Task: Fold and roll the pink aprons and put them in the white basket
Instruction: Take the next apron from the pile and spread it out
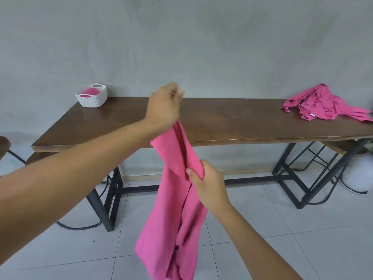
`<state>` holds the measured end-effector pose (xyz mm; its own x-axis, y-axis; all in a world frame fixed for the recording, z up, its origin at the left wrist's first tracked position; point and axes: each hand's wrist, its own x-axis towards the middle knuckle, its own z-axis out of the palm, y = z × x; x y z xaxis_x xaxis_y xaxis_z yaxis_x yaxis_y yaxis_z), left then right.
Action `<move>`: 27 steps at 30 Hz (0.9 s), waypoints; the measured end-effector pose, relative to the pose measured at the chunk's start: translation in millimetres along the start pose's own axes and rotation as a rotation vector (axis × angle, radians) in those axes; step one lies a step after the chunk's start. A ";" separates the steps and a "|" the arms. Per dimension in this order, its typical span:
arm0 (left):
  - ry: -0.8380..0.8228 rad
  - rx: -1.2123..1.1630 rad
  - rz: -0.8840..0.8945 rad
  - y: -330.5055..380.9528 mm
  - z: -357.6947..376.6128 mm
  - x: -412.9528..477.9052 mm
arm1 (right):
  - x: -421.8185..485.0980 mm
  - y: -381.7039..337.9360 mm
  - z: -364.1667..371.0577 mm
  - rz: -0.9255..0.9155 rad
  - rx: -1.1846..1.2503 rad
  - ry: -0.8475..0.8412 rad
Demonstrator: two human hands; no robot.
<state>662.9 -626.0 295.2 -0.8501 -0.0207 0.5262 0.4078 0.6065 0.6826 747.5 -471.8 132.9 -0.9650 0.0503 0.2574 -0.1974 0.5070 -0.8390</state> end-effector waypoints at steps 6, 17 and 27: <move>-0.146 -0.072 -0.049 10.5 -9.9 11.9 | -27.2 43.1 -10.2 0.119 0.109 -0.068; -0.680 0.038 -0.214 14.7 85.6 -103.2 | 0.3 34.3 -77.4 0.002 0.028 0.048; -0.605 -0.061 -0.250 20.8 101.9 -100.5 | -11.4 59.4 -107.0 -0.018 0.032 0.020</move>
<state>722.8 -530.2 204.8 -0.9518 0.3062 -0.0179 0.1766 0.5946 0.7844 765.3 -350.2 131.4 -0.9576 0.0592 0.2819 -0.2203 0.4799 -0.8492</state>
